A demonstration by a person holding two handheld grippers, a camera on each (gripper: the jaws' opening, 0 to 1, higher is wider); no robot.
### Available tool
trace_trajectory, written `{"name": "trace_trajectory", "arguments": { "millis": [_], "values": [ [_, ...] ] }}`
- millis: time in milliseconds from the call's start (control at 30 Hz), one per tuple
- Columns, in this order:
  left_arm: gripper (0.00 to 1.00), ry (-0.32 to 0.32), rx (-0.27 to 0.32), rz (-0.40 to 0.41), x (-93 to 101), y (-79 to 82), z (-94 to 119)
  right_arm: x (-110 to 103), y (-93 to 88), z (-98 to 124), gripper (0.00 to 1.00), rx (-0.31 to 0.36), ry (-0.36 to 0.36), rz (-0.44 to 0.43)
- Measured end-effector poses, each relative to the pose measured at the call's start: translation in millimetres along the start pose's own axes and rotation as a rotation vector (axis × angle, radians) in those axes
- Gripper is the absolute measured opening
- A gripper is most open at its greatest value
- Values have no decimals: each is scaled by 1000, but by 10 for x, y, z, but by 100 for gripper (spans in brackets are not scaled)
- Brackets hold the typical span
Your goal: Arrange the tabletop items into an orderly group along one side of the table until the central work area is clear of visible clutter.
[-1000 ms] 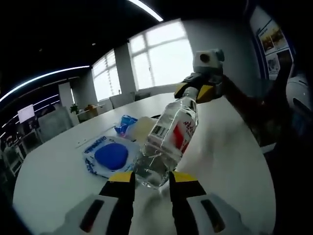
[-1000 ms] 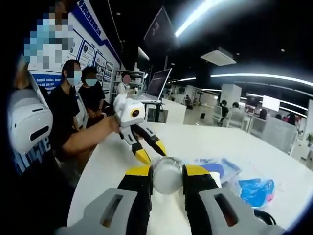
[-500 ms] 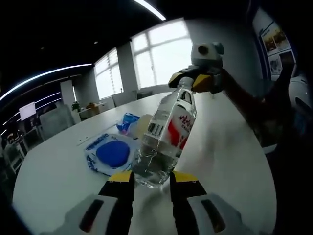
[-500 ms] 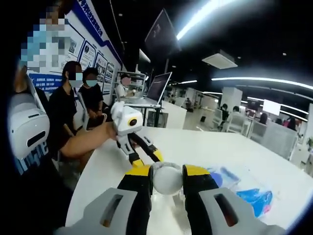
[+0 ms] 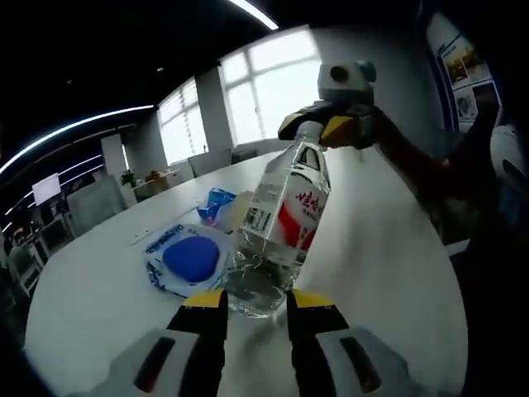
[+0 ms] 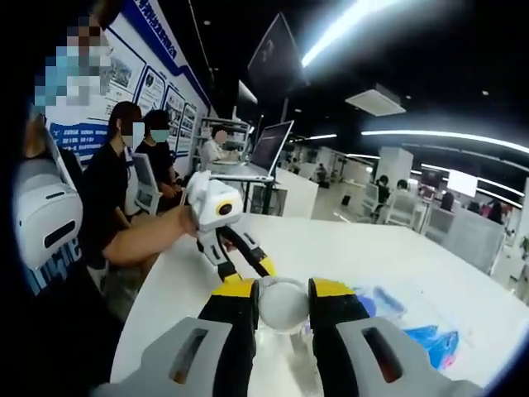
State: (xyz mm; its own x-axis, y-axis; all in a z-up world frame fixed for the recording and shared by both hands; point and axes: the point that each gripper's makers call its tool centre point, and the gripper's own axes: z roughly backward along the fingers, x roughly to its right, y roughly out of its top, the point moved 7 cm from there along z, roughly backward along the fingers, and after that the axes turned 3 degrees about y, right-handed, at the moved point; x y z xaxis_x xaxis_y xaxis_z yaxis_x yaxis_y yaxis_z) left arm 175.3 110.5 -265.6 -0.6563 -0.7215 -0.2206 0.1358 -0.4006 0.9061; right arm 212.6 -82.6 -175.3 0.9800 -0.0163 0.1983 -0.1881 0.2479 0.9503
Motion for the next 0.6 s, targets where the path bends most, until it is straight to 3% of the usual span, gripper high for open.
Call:
{"name": "trace_trajectory", "arguments": {
  "millis": [367, 600],
  "values": [
    [26, 0, -5, 5, -8, -1, 26, 75, 125, -118, 22, -3, 48, 18],
    [26, 5, -11, 12, 122, 2, 7, 99, 175, -182, 22, -2, 73, 17]
  ]
}}
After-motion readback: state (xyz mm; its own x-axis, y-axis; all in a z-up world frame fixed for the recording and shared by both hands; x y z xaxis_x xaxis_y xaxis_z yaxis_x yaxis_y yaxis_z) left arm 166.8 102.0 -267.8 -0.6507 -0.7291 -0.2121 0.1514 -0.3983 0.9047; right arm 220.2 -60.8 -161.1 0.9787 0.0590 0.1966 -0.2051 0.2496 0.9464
